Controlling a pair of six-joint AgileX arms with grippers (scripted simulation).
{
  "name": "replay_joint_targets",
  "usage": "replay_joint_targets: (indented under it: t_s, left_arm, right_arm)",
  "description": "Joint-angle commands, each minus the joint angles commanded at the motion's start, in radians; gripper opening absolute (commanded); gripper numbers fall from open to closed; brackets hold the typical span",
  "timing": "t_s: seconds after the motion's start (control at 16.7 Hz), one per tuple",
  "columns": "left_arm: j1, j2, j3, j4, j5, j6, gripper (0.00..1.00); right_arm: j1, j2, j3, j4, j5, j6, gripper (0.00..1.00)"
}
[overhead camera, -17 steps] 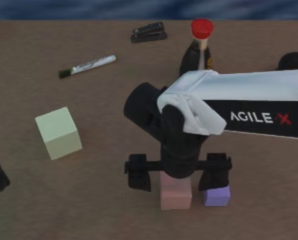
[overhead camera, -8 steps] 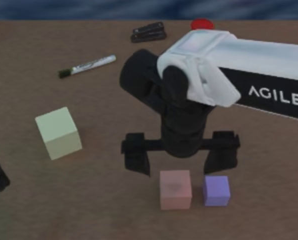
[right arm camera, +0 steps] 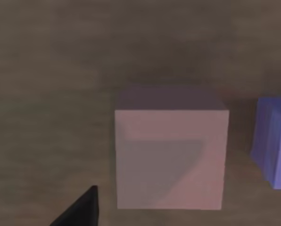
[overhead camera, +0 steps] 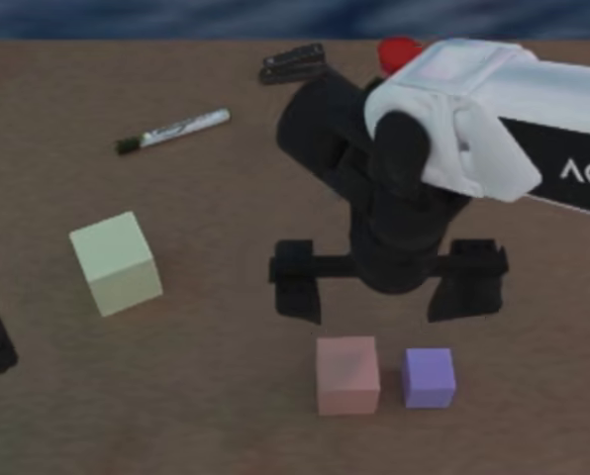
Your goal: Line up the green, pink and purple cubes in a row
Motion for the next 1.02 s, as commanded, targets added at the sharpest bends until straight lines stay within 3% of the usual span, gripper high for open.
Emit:
replay_joint_targets:
  t_s: [0.36, 0.6, 0.78, 1.02]
  left_arm:
    - [-0.050, 0.416, 0.352, -0.249, -0.002, 0.192, 1.00]
    - [-0.094, 0.837, 0.646, -0.471, -0.003, 0.358, 1.00]
    - [-0.129, 1.148, 0.864, -0.642, -0.003, 0.483, 1.00]
    - [-0.170, 1.482, 1.123, -0.840, -0.002, 0.631, 1.00]
  right_arm:
    - [-0.176, -0.464, -0.330, 0.213, 0.088, -0.206, 1.00]
    - [-0.343, -0.905, -0.656, 0.417, 0.123, -0.386, 1.00]
    - [-0.471, -1.220, -0.906, 0.579, 0.122, -0.513, 1.00]
    - [-0.615, -1.541, -1.190, 0.786, 0.080, -0.650, 1.00]
